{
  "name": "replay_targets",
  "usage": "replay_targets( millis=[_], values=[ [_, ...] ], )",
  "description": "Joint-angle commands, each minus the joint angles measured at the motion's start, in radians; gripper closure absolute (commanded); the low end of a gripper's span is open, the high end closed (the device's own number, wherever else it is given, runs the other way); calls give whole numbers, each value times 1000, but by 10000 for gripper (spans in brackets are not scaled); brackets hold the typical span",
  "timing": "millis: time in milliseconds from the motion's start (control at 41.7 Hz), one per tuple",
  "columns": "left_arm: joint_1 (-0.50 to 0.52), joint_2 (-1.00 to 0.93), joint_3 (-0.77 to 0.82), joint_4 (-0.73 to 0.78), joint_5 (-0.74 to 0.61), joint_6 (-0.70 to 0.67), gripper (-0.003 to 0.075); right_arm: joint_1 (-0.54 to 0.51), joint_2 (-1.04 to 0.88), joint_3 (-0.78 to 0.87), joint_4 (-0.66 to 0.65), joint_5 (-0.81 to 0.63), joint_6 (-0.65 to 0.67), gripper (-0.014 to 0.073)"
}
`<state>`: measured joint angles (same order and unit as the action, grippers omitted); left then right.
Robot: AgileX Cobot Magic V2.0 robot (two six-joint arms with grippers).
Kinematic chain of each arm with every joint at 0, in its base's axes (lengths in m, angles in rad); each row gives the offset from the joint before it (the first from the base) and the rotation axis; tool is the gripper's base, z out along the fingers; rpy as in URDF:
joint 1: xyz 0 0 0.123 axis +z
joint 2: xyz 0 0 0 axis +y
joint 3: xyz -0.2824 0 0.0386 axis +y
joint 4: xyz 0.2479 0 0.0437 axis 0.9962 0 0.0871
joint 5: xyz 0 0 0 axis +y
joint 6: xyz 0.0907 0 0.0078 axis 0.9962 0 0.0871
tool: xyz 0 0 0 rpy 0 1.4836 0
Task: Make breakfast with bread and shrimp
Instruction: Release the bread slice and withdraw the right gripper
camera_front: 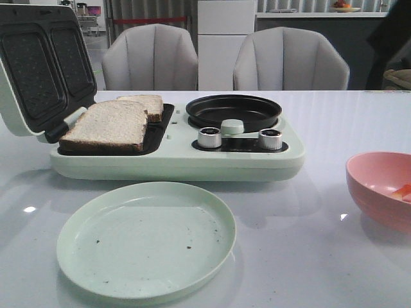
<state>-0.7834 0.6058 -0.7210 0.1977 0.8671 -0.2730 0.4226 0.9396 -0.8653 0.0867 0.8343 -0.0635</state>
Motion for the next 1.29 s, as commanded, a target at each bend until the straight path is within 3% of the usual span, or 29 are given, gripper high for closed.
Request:
replay_targets(
  millis=[0,360,480,695,767,887,1007,1103,1271],
  values=[
    [-8,2,-28,21,-74,5,307,0,-95,32,-6,-87,1,4],
    [-8,14,-55,21,-55,5,341,0,-322,127,-6,-155,0,4],
    [-8,67,-104,25,35,5,402,0,-326,127,-4,-148,0,4],
    [0,253,-183,128,181,5,601,0,-325,127,-4,-147,0,4],
    [24,320,-203,159,185,5,616,0,-325,127,-4,-147,0,4],
    [136,425,-249,189,209,11,615,0,-325,127,-4,-147,0,4],
    [335,503,-297,166,190,73,614,0,-325,127,-4,-147,0,4],
    [515,538,-342,54,143,184,614,0,-325,127,-4,-147,0,4],
    [814,595,-406,-293,52,434,614,0,-325,127,-4,-147,0,4]
  ],
)
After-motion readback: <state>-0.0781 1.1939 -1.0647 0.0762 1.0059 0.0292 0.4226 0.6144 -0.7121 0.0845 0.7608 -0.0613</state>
